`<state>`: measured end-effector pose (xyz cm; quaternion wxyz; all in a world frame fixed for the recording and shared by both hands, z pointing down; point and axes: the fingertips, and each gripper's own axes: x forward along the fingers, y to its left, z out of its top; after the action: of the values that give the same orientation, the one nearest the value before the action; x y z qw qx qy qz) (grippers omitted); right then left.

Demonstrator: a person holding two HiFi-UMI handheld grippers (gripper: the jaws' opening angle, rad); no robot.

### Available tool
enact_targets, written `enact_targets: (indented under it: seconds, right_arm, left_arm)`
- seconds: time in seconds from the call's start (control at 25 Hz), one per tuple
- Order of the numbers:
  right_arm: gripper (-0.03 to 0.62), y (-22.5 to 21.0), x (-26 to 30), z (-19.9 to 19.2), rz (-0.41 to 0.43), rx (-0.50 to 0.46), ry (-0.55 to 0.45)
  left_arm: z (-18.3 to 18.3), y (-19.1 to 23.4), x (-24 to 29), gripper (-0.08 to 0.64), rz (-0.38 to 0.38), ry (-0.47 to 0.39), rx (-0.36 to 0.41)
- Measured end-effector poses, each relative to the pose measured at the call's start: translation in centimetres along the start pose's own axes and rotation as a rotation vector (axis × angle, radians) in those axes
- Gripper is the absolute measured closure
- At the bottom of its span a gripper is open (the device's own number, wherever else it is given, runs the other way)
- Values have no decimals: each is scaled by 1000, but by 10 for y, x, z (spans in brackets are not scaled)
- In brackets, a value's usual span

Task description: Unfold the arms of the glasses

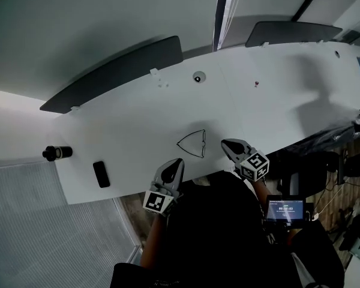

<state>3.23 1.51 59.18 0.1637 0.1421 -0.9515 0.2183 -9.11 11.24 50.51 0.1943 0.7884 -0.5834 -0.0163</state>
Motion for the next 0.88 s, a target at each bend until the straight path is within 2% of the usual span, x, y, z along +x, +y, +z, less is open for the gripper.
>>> enact_targets:
  seconds: [0.08,0.28,0.44,0.64,0.72,0.8,0.88]
  right_arm:
    - [584,-6,12,-16,-5,57,53]
    - [583,-10,38,-60,-1,123,199]
    - [583,-19,52,-83,0,274,236]
    - [580,-18,68,-103,23,358,310]
    - [542,-16,74,-105,33,394,331]
    - [529,-14,79,-101,16,371,347]
    - [529,-13,83,-93,-15,302,371]
  left_arm:
    - [-7,7,-4,557,-21,21,-5]
    - [-12,27,-8,557,-71,34,4]
    - [-5,34,-6,557,-55,66,-30]
    - [-15,38,-6,557,-46,55,-28]
    - [-20,38,-7,557,-48,46,-19]
    - [-24,36,-8,557,-49,40,-12]
    - [-23,34,-9,557,-41,48,-33]
